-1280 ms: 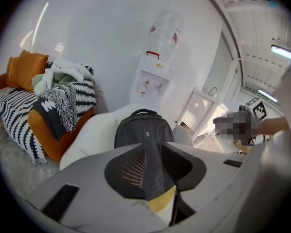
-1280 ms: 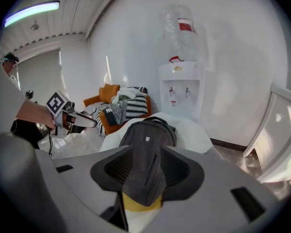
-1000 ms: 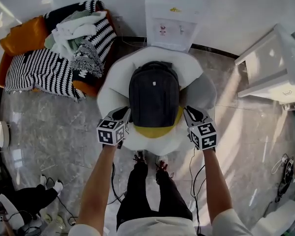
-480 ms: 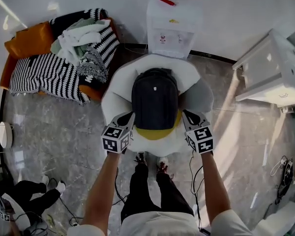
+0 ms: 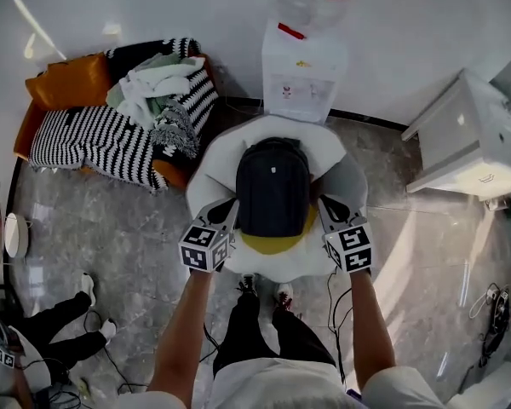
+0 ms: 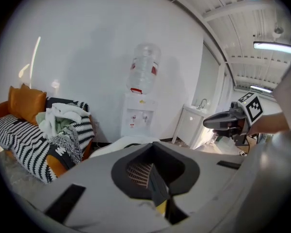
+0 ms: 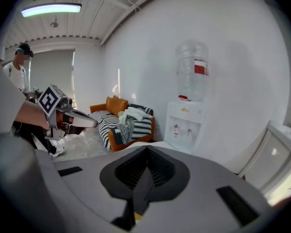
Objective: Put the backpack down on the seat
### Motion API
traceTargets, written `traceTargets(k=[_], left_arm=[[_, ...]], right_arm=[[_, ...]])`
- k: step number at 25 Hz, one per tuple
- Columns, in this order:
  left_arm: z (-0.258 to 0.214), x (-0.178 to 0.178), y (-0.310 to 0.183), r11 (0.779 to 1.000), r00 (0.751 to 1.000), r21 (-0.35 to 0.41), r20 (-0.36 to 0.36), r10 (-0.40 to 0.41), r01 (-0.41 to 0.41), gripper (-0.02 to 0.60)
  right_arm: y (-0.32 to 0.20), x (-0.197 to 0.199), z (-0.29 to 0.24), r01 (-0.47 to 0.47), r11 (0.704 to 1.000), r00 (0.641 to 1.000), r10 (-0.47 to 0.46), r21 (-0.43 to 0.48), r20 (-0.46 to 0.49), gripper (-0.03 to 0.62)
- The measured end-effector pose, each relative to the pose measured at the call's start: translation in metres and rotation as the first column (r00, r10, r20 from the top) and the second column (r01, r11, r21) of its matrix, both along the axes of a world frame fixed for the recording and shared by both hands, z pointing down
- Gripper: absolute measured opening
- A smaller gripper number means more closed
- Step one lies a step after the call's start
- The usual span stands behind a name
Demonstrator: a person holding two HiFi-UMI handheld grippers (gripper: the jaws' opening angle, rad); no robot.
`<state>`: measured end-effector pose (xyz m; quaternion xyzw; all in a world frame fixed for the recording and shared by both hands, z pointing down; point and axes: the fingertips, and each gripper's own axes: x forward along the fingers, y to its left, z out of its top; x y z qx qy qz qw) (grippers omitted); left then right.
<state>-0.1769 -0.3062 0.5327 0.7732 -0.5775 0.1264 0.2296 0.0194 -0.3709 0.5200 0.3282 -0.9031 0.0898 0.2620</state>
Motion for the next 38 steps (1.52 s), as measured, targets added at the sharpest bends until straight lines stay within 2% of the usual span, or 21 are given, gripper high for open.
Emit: traceTargets(k=[3,6,11,18,24,28,32,38], left_arm=[[-0.021,0.004,0.009,1.0,1.0,0.023,0.005,-0.001,0.0,0.0],[-0.045,0.006,0.017,0.998,1.0,0.058,0.02,-0.002,0.001,0.0],[-0.077,0.01,0.033,0.996,0.998,0.094,0.063,0.004,-0.01,0.0],[-0.131,0.012,0.049,0.983,0.989,0.183,0.143,-0.038,0.012,0.0],[-0.174,0.018,0.057,0.966,0.985,0.257,0.166,-0.054,0.01,0.0],[-0.196,0.026,0.064,0.958,0.987,0.286,0.151,-0.05,0.005,-0.002],[-0.215,0.037,0.076,0.95,0.984,0.311,0.175,-0.042,-0.015,-0.002],[-0.257,0.034,0.089,0.927,0.986,0.375,0.152,-0.065,0.004,-0.002]], right_arm=[[0.008,0.002,-0.025,-0.002,1.0,1.0,0.002,0.009,0.029,0.005],[0.016,-0.001,-0.049,0.041,0.998,0.999,-0.041,0.049,0.008,0.005],[0.032,-0.008,-0.083,0.12,0.988,0.993,-0.119,0.093,-0.015,0.005],[0.05,-0.009,-0.131,0.154,0.971,0.988,-0.155,0.182,-0.009,0.004],[0.057,-0.01,-0.169,0.134,0.965,0.989,-0.146,0.226,0.038,0.005],[0.064,-0.011,-0.193,0.138,0.958,0.985,-0.159,0.253,0.064,0.005],[0.073,-0.011,-0.217,0.139,0.949,0.98,-0.173,0.283,0.097,0.005],[0.083,-0.018,-0.252,0.14,0.937,0.969,-0.196,0.319,0.15,0.005]])
